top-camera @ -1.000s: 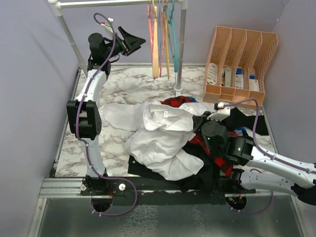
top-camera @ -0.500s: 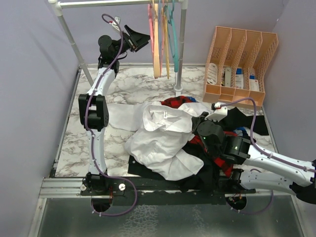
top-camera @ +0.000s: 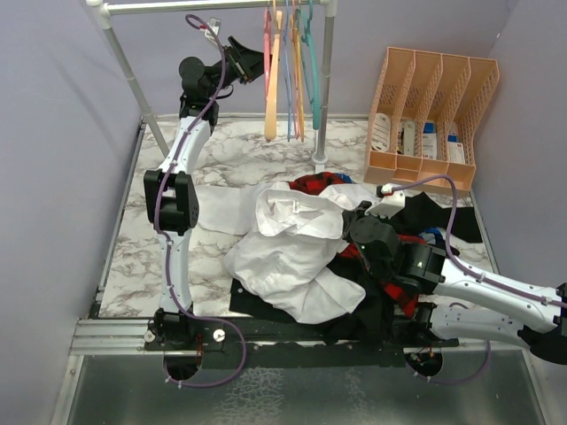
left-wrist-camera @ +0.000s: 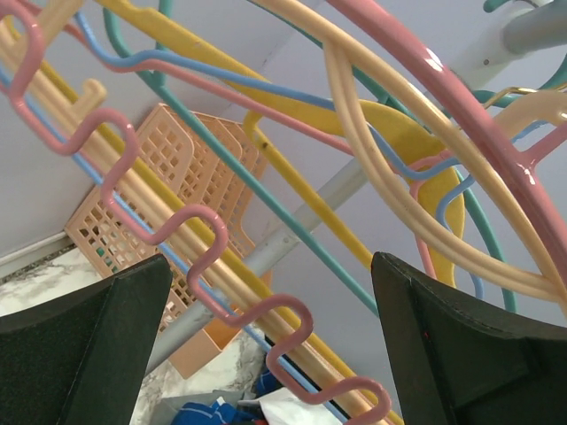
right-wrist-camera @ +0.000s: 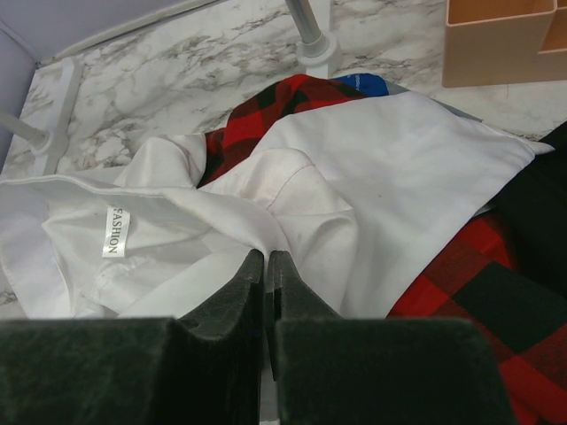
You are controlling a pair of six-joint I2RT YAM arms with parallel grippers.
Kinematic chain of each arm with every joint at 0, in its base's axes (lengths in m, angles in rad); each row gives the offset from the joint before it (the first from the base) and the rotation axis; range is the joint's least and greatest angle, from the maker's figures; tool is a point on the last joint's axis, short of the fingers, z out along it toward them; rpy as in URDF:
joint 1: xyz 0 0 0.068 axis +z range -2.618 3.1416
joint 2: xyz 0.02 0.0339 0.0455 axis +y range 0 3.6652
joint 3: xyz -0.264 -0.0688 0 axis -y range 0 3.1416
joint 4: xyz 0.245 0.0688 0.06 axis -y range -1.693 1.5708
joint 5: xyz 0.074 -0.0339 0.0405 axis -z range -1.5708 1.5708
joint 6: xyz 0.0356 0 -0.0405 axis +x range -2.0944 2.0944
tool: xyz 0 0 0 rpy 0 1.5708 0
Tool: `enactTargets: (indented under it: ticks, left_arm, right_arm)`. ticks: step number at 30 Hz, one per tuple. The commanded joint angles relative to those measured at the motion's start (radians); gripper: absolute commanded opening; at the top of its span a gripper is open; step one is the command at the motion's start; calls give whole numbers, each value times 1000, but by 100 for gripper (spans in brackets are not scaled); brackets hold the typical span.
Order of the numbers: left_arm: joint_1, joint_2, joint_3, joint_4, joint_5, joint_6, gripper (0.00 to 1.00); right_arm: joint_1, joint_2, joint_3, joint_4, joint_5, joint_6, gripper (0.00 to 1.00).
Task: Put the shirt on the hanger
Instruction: Pick up the hanger from the clothesline.
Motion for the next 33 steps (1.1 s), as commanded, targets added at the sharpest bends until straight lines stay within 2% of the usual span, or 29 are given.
enactTargets:
  ticks: [1,6,14,26,33]
  left_arm:
    - [-11,8,40,18,-15,34,99]
    - [-11,13,42,1,-19,52,97]
    - [-10,10,71,-23,-28,68,77]
    - [-15,16,84,-43,-24,103,76]
    - [-18,19,101,-124,-35,193,69]
  right_arm:
    - [-3,-4,25,-22,20,20,1]
    - [-2,-15,17,-27,26,25,1]
    - [-2,-8,7,-23,23,39,1]
    - [-2,-13,7,-24,25,47,1]
    - [-2,-14,1,-25,25,55,1]
